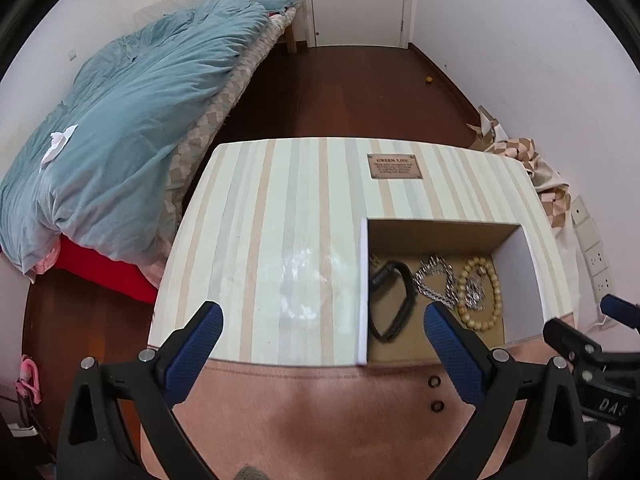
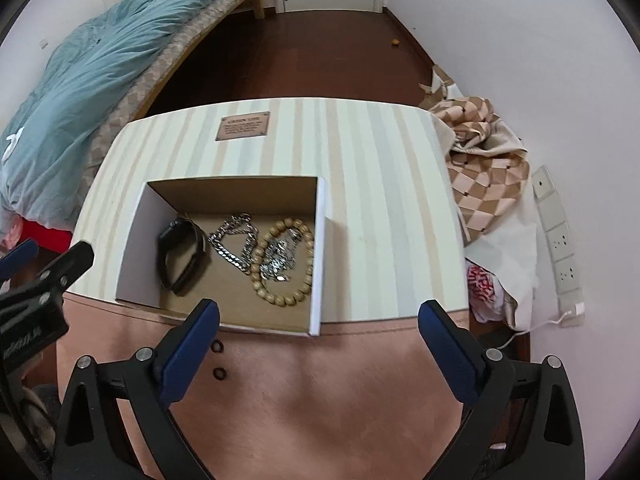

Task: Organize jewelry
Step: 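Withdraw both tools from the box back over the black rings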

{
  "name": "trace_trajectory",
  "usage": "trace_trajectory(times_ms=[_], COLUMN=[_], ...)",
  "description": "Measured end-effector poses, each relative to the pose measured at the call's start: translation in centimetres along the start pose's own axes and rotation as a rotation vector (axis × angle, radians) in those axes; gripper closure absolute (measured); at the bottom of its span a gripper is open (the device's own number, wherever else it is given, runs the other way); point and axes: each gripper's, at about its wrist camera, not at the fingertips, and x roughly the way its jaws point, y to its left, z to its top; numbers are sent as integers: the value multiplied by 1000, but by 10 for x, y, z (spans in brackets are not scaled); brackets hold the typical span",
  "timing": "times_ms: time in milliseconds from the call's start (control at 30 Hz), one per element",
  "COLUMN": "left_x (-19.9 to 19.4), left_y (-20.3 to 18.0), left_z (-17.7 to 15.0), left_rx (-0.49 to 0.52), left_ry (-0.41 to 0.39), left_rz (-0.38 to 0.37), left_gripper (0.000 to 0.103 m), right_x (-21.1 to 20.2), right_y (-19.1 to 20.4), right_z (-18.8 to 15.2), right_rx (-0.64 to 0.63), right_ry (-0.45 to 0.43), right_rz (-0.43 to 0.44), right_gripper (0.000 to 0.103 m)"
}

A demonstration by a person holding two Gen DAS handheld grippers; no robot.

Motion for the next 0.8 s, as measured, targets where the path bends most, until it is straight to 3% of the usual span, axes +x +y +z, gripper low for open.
trace_trajectory(times_ms=[267, 800], left_x=[-32, -138], left_y=[-9, -8], left_z=[-19, -35], left_rx=[-2, -14], left_ry=[-38, -207], left_rz=[-7, -29], left_gripper=[0, 0], right_x=[-31, -141], right_y=[-2, -6], right_z=[-14, -41], right_rx=[12, 52], right_ry=[-56, -272], right_rz=[-18, -24], right_gripper=[2, 2])
